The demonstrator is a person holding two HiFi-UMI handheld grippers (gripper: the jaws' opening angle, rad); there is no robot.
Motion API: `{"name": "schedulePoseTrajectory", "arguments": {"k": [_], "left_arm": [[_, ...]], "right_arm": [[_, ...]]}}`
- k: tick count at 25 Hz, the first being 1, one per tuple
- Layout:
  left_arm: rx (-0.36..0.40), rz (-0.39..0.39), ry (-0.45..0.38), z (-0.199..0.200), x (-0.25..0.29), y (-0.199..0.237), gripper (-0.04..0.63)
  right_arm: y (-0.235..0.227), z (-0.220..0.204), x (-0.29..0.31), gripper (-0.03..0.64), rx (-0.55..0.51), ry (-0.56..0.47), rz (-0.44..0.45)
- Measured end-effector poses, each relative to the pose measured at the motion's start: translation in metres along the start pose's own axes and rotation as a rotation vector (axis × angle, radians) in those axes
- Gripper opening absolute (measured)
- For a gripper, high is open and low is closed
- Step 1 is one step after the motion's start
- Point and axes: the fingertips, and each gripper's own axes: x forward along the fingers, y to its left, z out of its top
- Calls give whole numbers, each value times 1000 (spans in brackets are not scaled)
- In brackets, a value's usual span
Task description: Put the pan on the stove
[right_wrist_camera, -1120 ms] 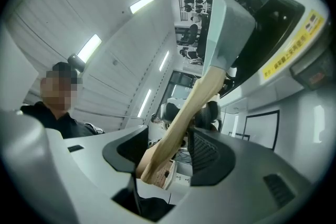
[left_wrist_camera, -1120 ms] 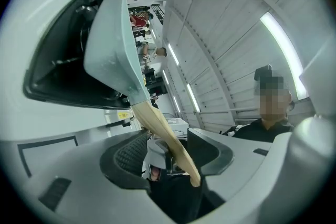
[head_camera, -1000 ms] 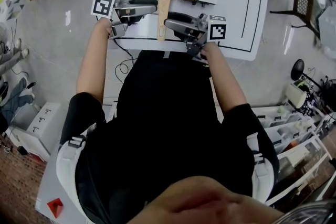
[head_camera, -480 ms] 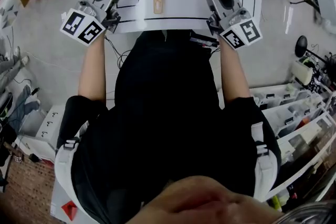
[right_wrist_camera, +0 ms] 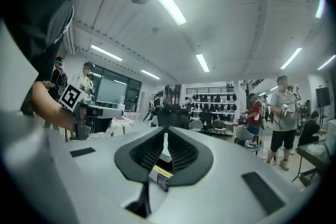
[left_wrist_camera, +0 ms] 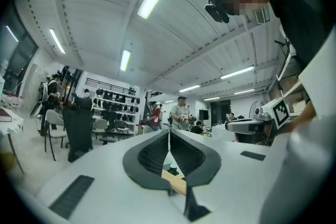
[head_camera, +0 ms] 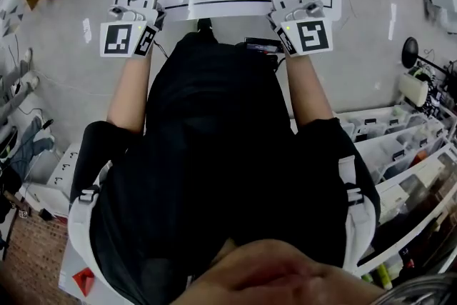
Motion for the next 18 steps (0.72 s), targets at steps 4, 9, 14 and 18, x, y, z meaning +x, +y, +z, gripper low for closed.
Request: {"name": "schedulePoseTrajectory", "arguments": {"k": [4,9,14,18], "left_arm": [[-26,-11,38,-5,-22,-33,26],[-43,-51,5,0,-38,-93,26],[-65,-46,27,-3,-85,-156,26],[-55,-55,26,5,-113,-187,26]], "right_arm": [[0,-2,-45,35,8,-11,-67],[-1,2,-105,35,-52,-9,-141],[29,-1,-183,35,5,-20,-137],[44,3,-221,35,24,-30,-140]]}}
